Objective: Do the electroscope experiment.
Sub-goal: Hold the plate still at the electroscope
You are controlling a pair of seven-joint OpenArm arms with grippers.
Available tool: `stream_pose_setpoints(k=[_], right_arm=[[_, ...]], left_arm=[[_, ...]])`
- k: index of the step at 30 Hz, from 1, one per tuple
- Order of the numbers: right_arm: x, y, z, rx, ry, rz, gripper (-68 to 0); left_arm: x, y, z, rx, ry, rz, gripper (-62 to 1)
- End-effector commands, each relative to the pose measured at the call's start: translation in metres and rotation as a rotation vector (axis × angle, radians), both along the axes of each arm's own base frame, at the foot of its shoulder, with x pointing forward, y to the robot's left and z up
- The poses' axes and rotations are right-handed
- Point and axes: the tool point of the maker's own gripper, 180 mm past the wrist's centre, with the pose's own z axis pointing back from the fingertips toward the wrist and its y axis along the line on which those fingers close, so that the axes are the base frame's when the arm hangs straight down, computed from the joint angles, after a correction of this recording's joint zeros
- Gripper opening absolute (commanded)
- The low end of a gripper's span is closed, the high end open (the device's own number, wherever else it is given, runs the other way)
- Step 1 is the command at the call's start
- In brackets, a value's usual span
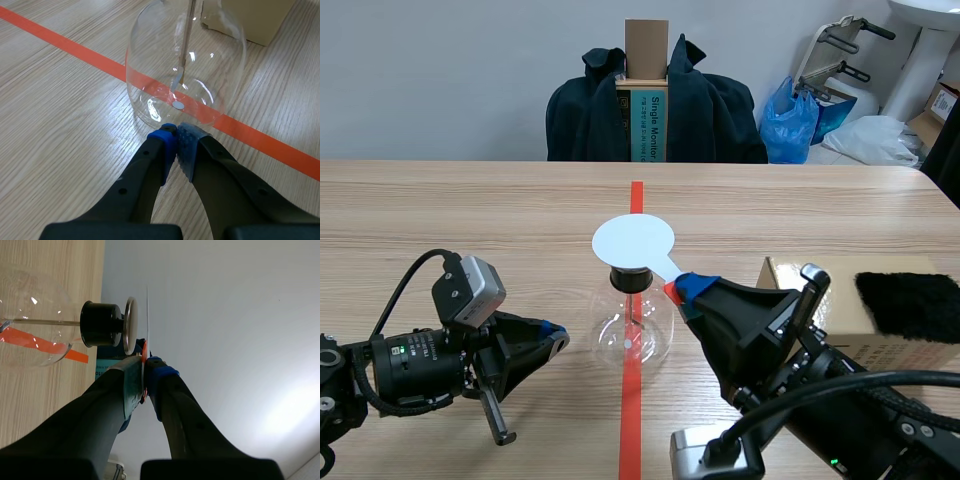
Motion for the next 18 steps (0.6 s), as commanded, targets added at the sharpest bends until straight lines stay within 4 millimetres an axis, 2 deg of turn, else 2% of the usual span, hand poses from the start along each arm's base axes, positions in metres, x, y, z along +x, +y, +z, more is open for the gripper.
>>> stream_pose_setpoints(k=[1,18], right_arm=[[0.0029,-0.0026,0.0066,0.003,-0.026,-0.001,-66.7],[0.0049,-0.0044,0.0066,0.004,-0.025,-0.016,-66.7]], left_arm=[[0.0040,-0.0032,0.0086,-0.025,-0.023,0.002,-58.2],[0.0040,-0.0032,0.0086,-0.025,-0.023,0.002,-58.2]])
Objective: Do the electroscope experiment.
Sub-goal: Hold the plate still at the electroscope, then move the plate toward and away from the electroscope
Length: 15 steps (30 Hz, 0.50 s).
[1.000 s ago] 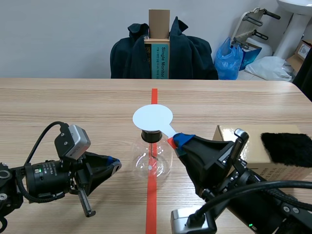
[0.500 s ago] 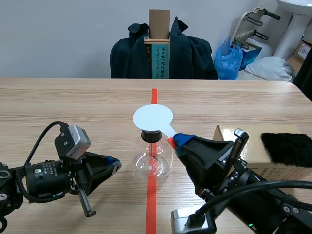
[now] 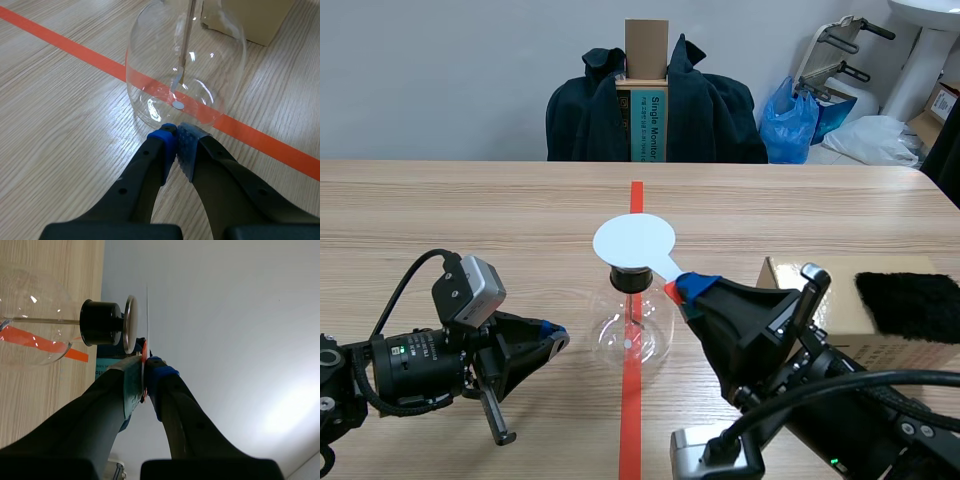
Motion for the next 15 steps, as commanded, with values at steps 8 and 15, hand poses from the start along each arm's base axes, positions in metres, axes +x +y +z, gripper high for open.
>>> stream_pose_setpoints(k=[8,15], right_arm=[[0.012,-0.012,0.007,0.006,-0.023,-0.074,-66.7],[0.026,-0.028,0.008,0.013,-0.025,-0.195,-66.7]], left_arm=[[0.004,-0.003,0.009,-0.025,-0.024,0.003,-58.2],[0.004,-0.003,0.009,-0.025,-0.024,0.003,-58.2]])
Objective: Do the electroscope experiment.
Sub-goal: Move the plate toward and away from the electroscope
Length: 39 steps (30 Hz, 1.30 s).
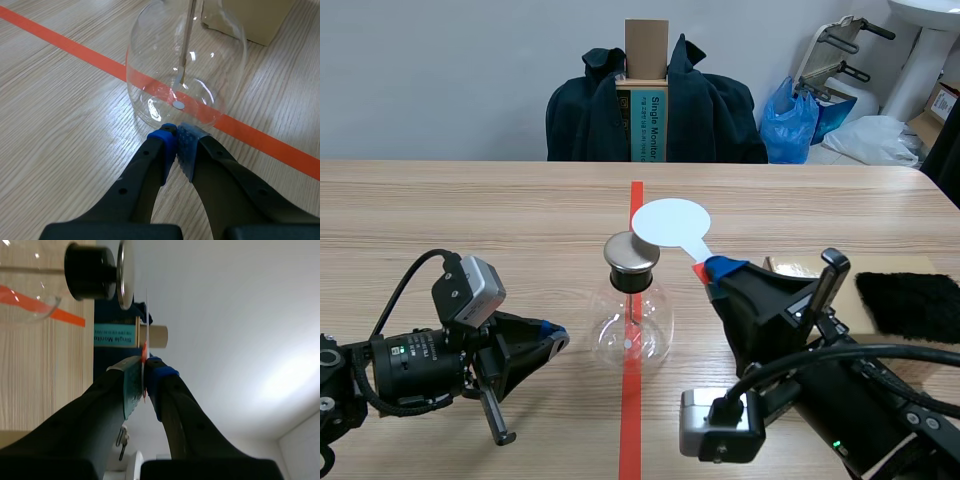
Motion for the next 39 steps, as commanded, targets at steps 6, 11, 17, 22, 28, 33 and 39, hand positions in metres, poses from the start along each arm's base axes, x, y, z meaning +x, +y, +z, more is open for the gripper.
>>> stream_pose_setpoints(k=[6,11,17,22,28,33,39], right_arm=[[0.016,-0.023,0.008,0.010,-0.027,-0.134,-66.7],[0.023,-0.038,0.008,0.015,-0.026,-0.226,-66.7],[0.026,-0.047,0.008,0.007,-0.028,-0.268,-66.7],[0.023,-0.039,0.008,0.005,-0.027,-0.222,-66.7],[0.014,-0.023,0.007,0.000,-0.025,-0.119,-66.7],[0.004,-0.007,0.006,-0.006,-0.023,-0.015,-66.7],[-0.008,0.007,0.005,-0.011,-0.021,0.084,-66.7]], left_arm=[[0.004,-0.003,0.009,-0.025,-0.024,0.003,-58.2],[0.004,-0.003,0.009,-0.025,-0.024,0.003,-58.2],[0.004,-0.003,0.008,-0.025,-0.023,0.003,-58.2],[0.004,-0.003,0.008,-0.024,-0.023,0.003,-58.2],[0.004,-0.003,0.008,-0.024,-0.023,0.003,-58.2],[0.004,-0.003,0.008,-0.024,-0.023,0.003,-58.2],[0.004,-0.003,0.008,-0.024,-0.023,0.003,-58.2]])
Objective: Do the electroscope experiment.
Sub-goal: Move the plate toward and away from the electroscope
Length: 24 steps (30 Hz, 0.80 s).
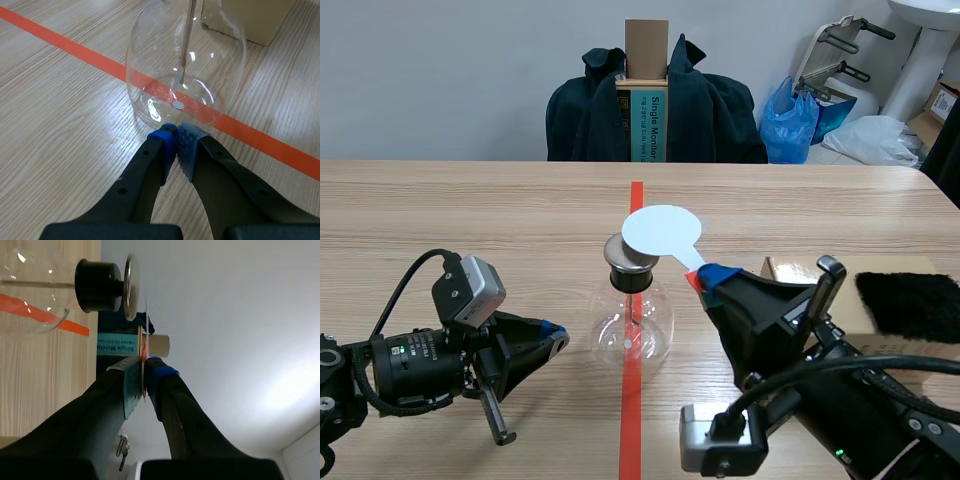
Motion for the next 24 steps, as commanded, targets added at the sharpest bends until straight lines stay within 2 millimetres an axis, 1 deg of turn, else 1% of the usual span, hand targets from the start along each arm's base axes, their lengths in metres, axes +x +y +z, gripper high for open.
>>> stream_pose_setpoints(k=[1,11,24], right_arm=[[0.002,-0.001,0.007,-0.002,-0.028,0.014,-66.7],[-0.008,0.009,0.006,-0.006,-0.027,0.092,-66.7],[-0.009,0.010,0.006,-0.006,-0.026,0.100,-66.7]], left_arm=[[0.004,-0.003,0.009,-0.025,-0.023,0.003,-58.2],[0.004,-0.003,0.009,-0.025,-0.023,0.003,-58.2],[0.004,-0.003,0.009,-0.025,-0.023,0.003,-58.2]])
